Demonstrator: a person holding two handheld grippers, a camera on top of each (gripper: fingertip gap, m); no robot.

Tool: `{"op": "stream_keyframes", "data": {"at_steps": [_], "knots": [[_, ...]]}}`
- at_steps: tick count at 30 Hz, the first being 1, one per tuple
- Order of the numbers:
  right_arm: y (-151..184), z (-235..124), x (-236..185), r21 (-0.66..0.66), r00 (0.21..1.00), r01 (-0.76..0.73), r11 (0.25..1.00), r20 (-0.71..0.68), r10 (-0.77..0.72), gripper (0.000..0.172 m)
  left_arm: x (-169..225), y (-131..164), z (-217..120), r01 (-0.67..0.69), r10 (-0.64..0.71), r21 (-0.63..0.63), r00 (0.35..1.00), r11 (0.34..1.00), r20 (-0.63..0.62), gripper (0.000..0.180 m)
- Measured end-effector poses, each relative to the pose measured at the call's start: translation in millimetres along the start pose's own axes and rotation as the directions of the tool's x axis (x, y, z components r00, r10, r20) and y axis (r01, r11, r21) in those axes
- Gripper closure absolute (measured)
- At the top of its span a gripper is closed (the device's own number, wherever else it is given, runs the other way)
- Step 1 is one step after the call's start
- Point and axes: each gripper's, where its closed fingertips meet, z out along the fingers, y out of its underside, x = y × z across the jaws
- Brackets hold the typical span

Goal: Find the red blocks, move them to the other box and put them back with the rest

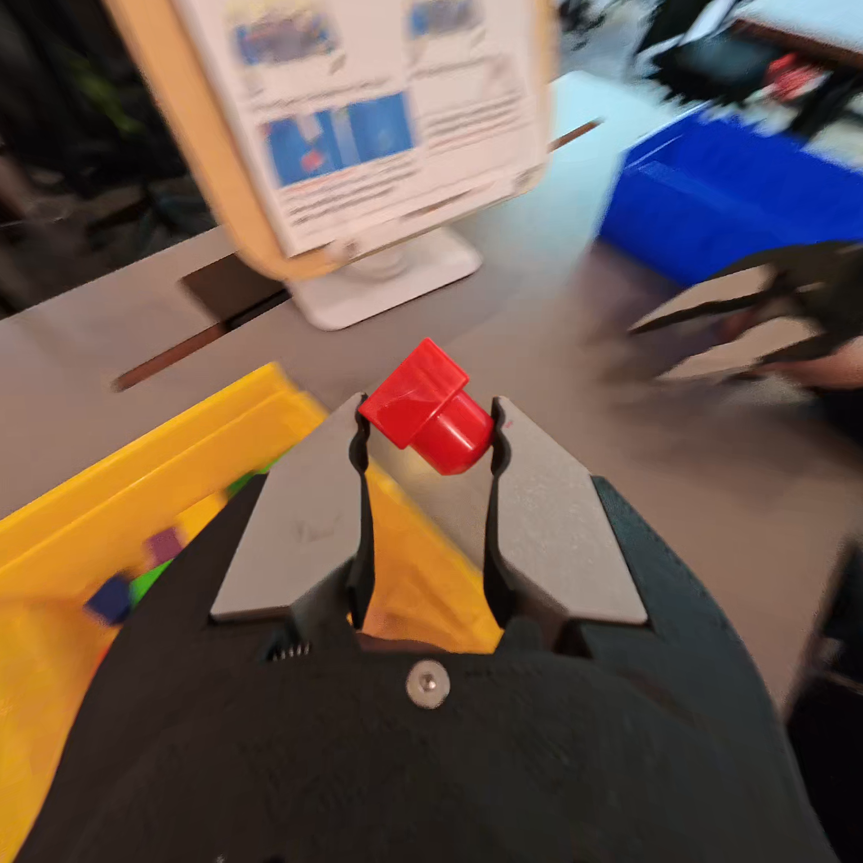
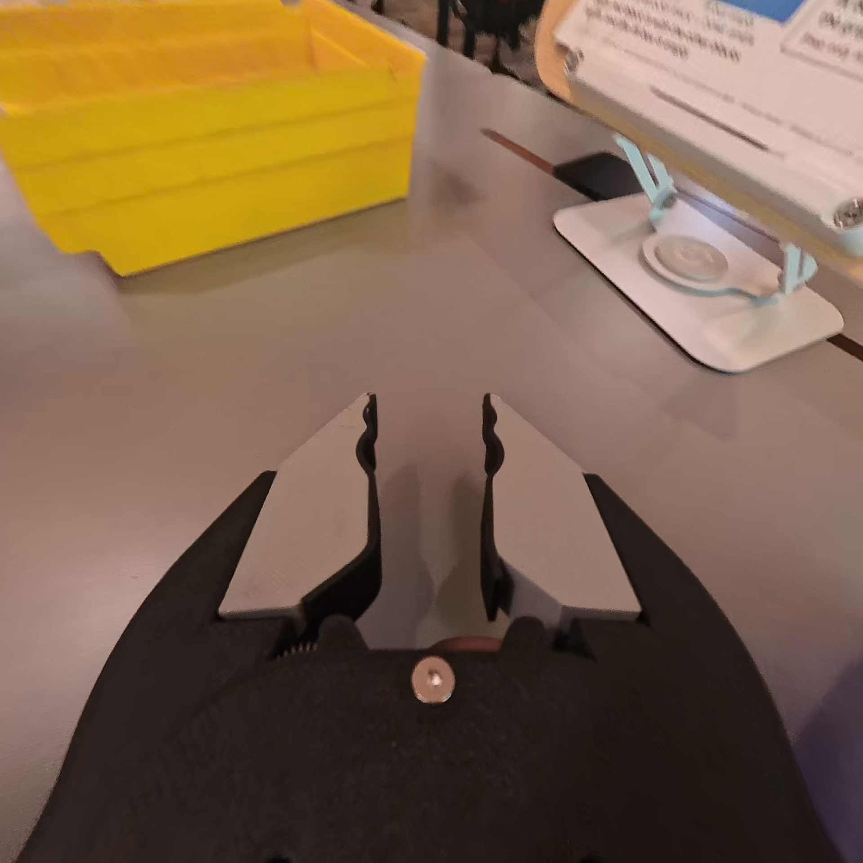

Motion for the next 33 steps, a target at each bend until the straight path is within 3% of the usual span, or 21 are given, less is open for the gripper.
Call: {"op": "stream_keyframes", "data": {"at_steps": [4, 7, 11, 18, 21, 23, 26, 28, 31, 33], "knots": [[-39, -12, -33, 0.188, 0.992, 0.019, 0.982, 0.123, -0.043, 0.123, 101, -11, 28, -0.066, 0.069, 0.022, 0.971, 0.998, -0.227, 0.130], [-62, -25, -49, 0.312, 0.986, 0.068, 0.948, 0.122, -0.111, 0.116, 169, -3, 55, -0.052, 0.056, 0.021, 0.908, 0.998, -0.416, 0.130], [-65, -36, -62, 0.365, 0.973, 0.146, 0.920, 0.116, -0.200, 0.119, 216, -1, 79, 0.028, -0.008, 0.027, 0.824, 0.999, -0.566, 0.130], [-59, -50, -40, 0.348, 0.985, 0.146, 0.926, 0.036, -0.168, 0.129, 228, -16, 103, 0.189, -0.103, 0.069, 0.767, 0.980, -0.634, 0.131], [-58, -55, -24, 0.327, 0.986, 0.168, 0.930, -0.072, -0.153, 0.129, 227, -22, 112, 0.233, -0.123, 0.093, 0.763, 0.968, -0.634, 0.133], [-58, -66, -5, 0.306, 0.975, 0.175, 0.936, -0.187, -0.121, 0.129, 222, -24, 116, 0.265, -0.148, 0.103, 0.774, 0.959, -0.615, 0.124], [-63, -108, 26, 0.260, 0.919, 0.191, 0.946, -0.385, -0.080, 0.129, 215, -22, 117, 0.293, -0.162, 0.132, 0.790, 0.947, -0.591, 0.127], [-65, -153, 60, 0.183, 0.837, 0.197, 0.963, -0.544, -0.068, 0.129, 220, -8, 118, 0.253, -0.152, 0.106, 0.813, 0.962, -0.562, 0.126], [-34, -217, 131, 0.038, 0.719, 0.035, 0.999, -0.695, 0.001, 0.129, 225, 13, 115, 0.137, -0.083, 0.081, 0.878, 0.987, -0.471, 0.120], [5, -248, 182, -0.018, 0.655, -0.110, 0.994, -0.753, 0.059, 0.128, 221, 18, 103, 0.095, -0.051, 0.092, 0.916, 0.991, -0.398, 0.120]]}}
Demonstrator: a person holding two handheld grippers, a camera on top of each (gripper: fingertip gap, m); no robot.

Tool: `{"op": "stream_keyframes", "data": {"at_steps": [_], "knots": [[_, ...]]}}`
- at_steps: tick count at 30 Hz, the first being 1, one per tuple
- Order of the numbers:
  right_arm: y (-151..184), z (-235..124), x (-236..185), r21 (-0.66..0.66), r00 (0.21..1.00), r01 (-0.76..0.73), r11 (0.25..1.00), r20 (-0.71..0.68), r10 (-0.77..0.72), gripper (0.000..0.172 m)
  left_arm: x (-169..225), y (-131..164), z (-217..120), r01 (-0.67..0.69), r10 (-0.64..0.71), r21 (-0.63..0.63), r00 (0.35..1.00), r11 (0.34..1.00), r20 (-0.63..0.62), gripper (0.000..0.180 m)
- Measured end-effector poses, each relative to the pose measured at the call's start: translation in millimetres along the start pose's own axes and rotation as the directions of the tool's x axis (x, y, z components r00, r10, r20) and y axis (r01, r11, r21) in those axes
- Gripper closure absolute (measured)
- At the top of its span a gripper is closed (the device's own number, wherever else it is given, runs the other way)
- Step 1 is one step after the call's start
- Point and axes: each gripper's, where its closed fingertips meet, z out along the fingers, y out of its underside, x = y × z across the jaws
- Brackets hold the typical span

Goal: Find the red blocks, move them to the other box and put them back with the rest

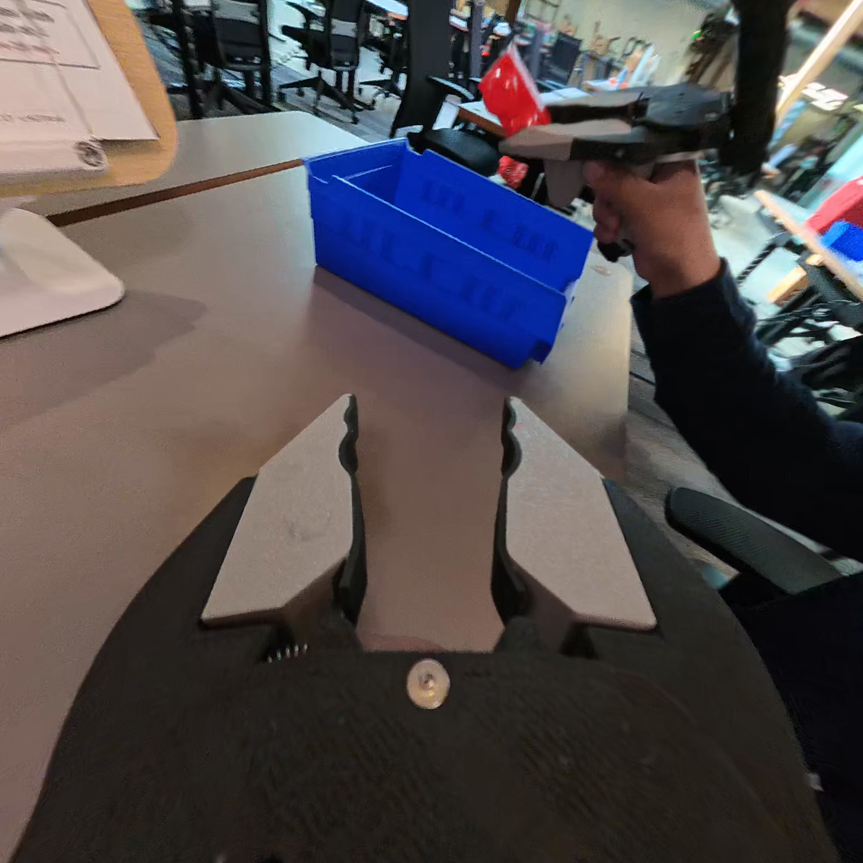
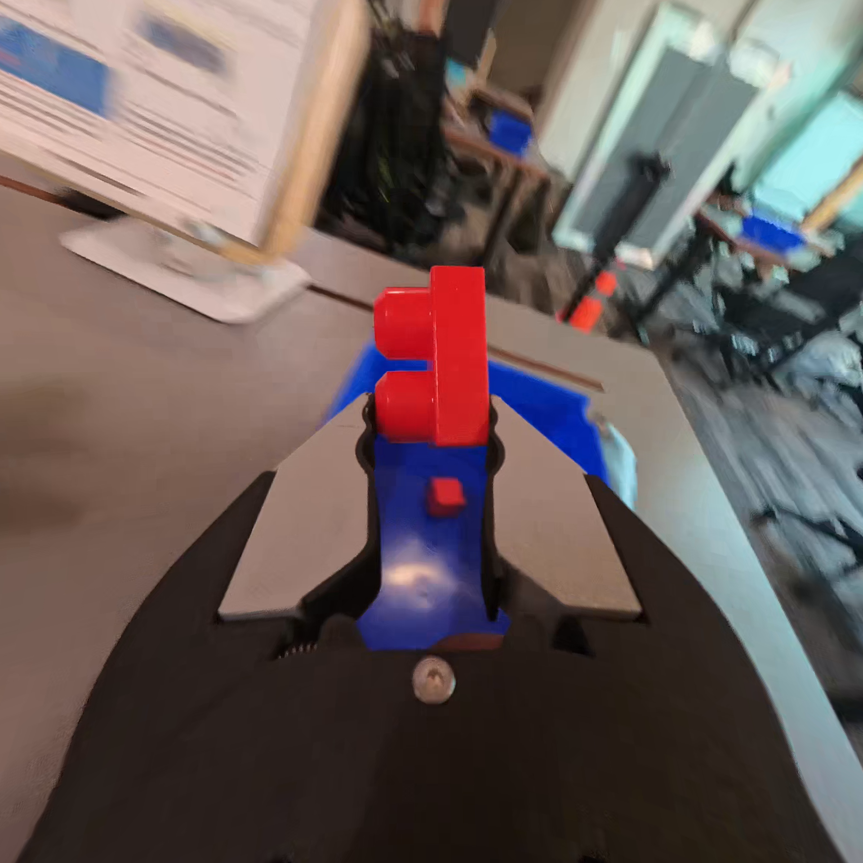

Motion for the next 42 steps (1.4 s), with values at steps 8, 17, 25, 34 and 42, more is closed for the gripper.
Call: {"op": "stream_keyframes", "data": {"at_steps": [8, 17, 25, 34, 42], "knots": [[158, 58, 30, -0.650, 0.997, 0.023, 0.760, 0.070, 0.029, 0.124, -118, -31, -179, -0.119, 0.150, -0.092, 0.807, 0.989, 0.571, 0.122], [71, 40, -8, -0.342, 0.991, 0.020, 0.939, 0.129, 0.025, 0.114, -299, 68, -291, 0.353, 0.159, -0.399, 0.548, 0.846, 0.821, 0.116], [46, 19, -55, -0.250, 0.964, 0.106, 0.962, 0.264, -0.038, 0.116, -334, 110, -293, 0.545, 0.213, -0.551, 0.562, 0.632, 0.799, 0.135], [41, -5, -72, -0.174, 0.945, 0.117, 0.978, 0.323, -0.055, 0.120, -334, 123, -295, 0.553, 0.305, -0.659, 0.601, 0.510, 0.739, 0.141], [36, -27, -102, -0.120, 0.899, 0.100, 0.988, 0.436, -0.038, 0.121, -316, 59, -289, 0.335, 0.304, -0.592, 0.617, 0.733, 0.726, 0.147]]}}
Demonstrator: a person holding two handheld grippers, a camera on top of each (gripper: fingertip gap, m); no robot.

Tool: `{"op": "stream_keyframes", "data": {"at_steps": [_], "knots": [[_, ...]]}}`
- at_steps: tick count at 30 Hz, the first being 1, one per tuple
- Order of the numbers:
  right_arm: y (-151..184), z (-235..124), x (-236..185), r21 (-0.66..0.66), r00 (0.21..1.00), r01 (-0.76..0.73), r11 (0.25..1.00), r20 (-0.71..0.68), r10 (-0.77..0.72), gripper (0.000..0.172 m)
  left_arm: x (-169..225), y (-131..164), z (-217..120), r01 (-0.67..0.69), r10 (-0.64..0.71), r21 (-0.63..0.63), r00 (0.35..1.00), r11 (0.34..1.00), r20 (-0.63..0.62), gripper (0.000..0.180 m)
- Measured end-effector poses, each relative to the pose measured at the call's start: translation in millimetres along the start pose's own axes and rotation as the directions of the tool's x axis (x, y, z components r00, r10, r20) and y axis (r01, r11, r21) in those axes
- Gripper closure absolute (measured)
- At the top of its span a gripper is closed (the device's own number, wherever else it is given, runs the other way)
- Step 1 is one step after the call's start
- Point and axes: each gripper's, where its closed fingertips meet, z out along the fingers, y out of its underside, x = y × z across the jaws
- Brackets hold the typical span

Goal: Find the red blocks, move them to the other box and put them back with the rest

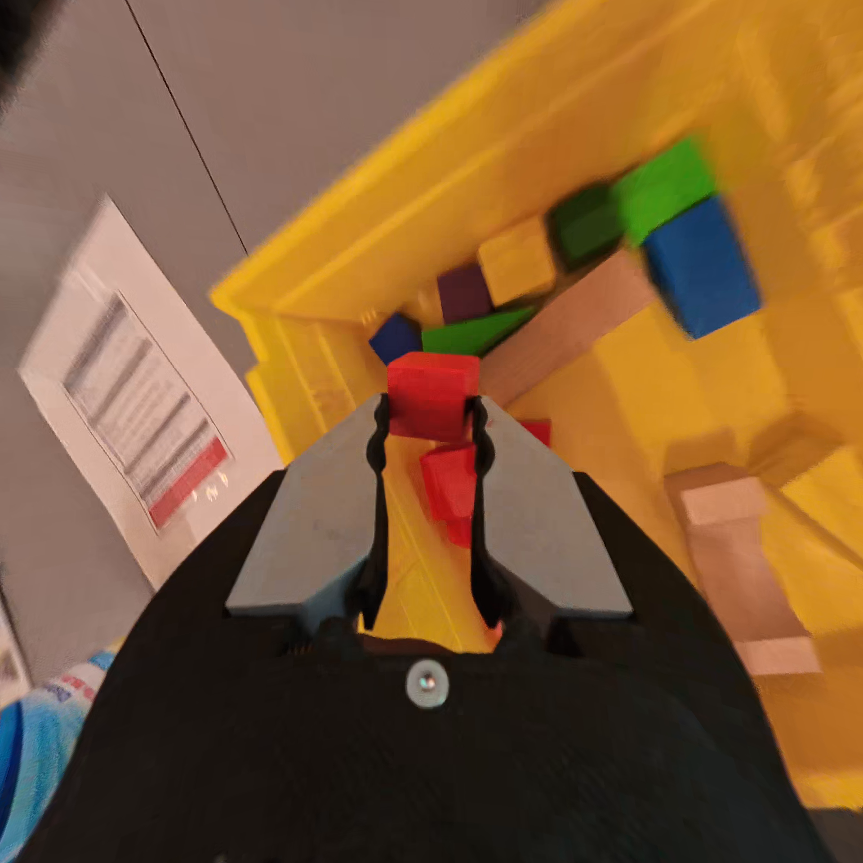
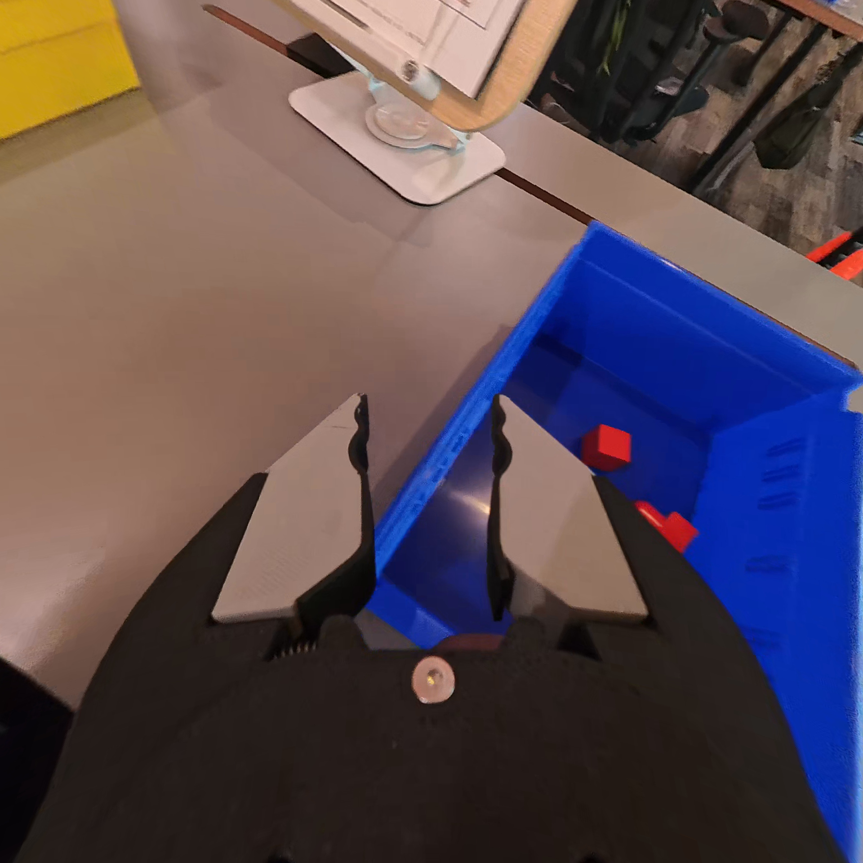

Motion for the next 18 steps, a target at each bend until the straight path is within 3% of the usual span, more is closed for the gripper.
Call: {"op": "stream_keyframes", "data": {"at_steps": [3, 5, 7, 10, 13, 16, 18], "knots": [[-13, 4, -40, 0.055, 0.987, -0.016, 0.998, 0.163, 0.007, 0.121, 23, -37, -59, -0.027, 0.040, 0.268, 0.998, 0.963, -0.044, 0.148], [-29, 6, -72, 0.104, 0.952, -0.055, 0.993, 0.306, 0.021, 0.121, 75, -66, -105, -0.093, 0.178, 0.480, 0.974, 0.872, -0.136, 0.148], [-49, 7, -110, 0.139, 0.873, -0.133, 0.981, 0.485, 0.050, 0.121, 146, -85, -153, -0.184, 0.382, 0.667, 0.910, 0.722, -0.163, 0.147], [-86, -4, -169, 0.131, 0.660, -0.279, 0.951, 0.745, 0.091, 0.119, 254, -91, -215, -0.248, 0.641, 0.881, 0.763, 0.403, -0.079, 0.147], [-117, -17, -214, 0.046, 0.415, -0.401, 0.915, 0.900, 0.136, 0.122, 326, -87, -256, -0.152, 0.743, 0.974, 0.669, 0.165, -0.022, 0.147], [-131, -26, -234, -0.026, 0.255, -0.463, 0.886, 0.953, 0.161, 0.116, 367, -79, -264, -0.134, 0.788, 0.988, 0.615, 0.071, 0.027, 0.147], [-131, -29, -239, -0.046, 0.213, -0.473, 0.880, 0.963, 0.165, 0.120, 383, -77, -262, -0.146, 0.793, 0.988, 0.607, 0.040, 0.058, 0.147]]}}
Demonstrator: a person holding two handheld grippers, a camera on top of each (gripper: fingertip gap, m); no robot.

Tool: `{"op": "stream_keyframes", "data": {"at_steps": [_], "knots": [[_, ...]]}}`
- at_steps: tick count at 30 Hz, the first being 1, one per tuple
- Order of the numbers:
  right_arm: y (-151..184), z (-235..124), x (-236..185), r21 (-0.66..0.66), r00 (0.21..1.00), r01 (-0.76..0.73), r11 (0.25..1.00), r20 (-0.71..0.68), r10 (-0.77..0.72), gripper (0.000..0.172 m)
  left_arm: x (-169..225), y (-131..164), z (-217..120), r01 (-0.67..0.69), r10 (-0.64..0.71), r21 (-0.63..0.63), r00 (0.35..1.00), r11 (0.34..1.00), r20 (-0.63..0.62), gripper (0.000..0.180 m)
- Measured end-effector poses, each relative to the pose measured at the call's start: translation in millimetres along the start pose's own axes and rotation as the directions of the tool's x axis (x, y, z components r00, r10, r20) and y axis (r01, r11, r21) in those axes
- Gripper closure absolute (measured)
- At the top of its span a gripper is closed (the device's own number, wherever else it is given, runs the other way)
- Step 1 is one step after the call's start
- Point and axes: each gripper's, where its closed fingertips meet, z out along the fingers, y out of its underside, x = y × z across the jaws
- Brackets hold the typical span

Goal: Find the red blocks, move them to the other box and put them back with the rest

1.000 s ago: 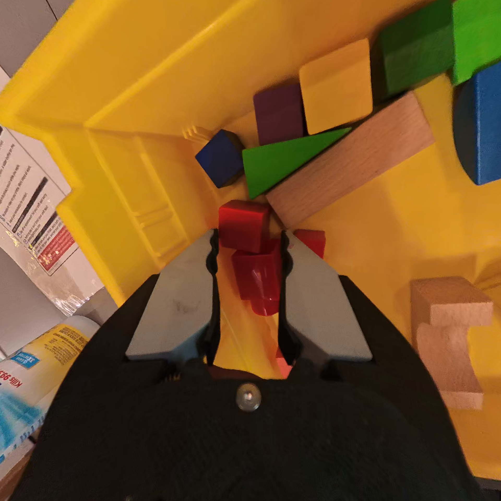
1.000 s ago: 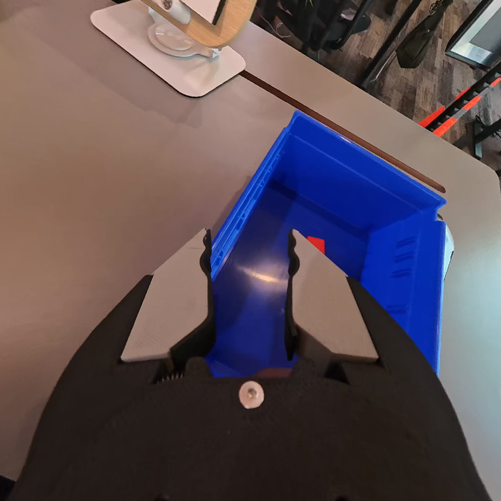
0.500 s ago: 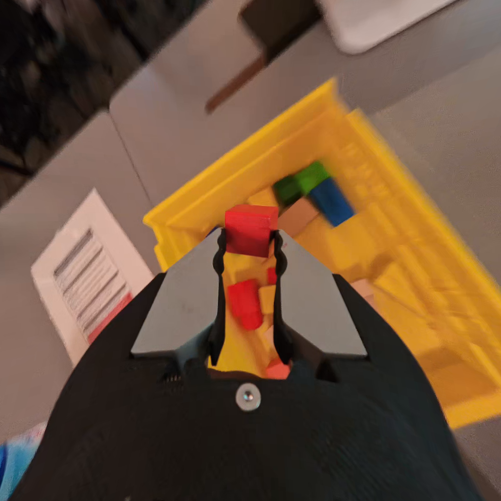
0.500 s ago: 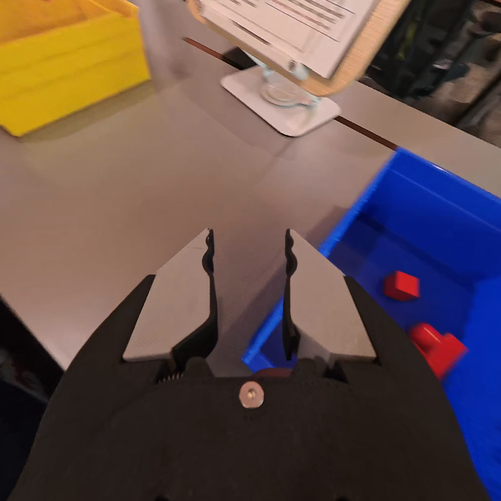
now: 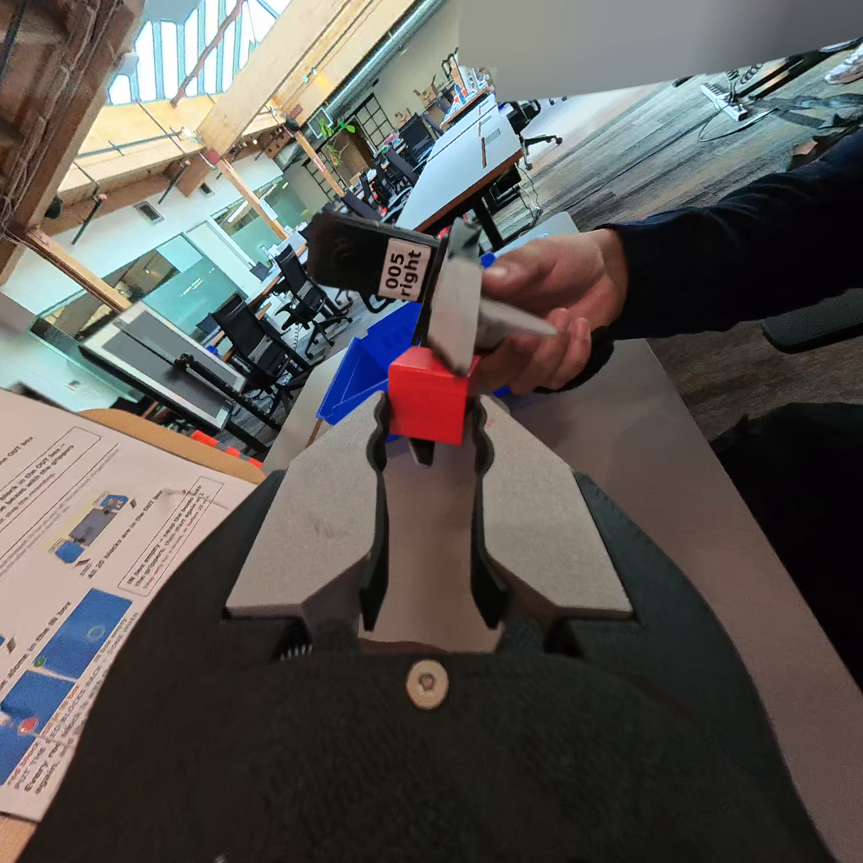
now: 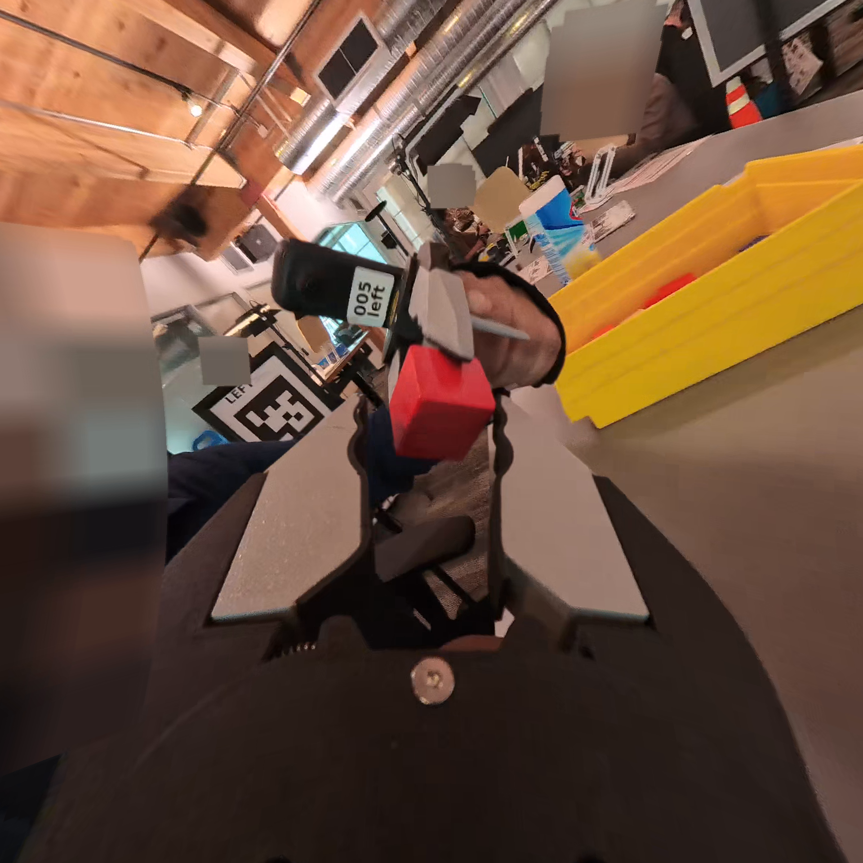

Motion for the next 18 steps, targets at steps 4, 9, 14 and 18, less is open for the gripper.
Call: {"op": "stream_keyframes", "data": {"at_steps": [4, 9, 14, 18], "knots": [[1, -15, 6, 0.042, 0.999, -0.034, 0.999, -0.022, 0.035, 0.138, -3, 12, 11, 0.043, -0.037, -0.066, 0.995, 0.997, 0.092, 0.150], [-38, -118, 39, 0.116, 0.888, 0.183, 0.976, -0.446, -0.114, 0.139, -47, 46, -47, 0.174, -0.092, -0.250, 0.947, 0.952, 0.307, 0.153], [-40, -309, 118, -0.150, 0.249, 0.117, 0.982, -0.952, -0.175, 0.138, -114, 159, -177, 0.612, -0.286, -0.483, 0.757, 0.626, 0.588, 0.140], [0, -362, 160, -0.258, 0.088, -0.153, 0.954, -0.965, -0.247, 0.138, -117, 257, -250, 0.743, -0.263, -0.609, 0.669, 0.279, 0.695, 0.131]]}}
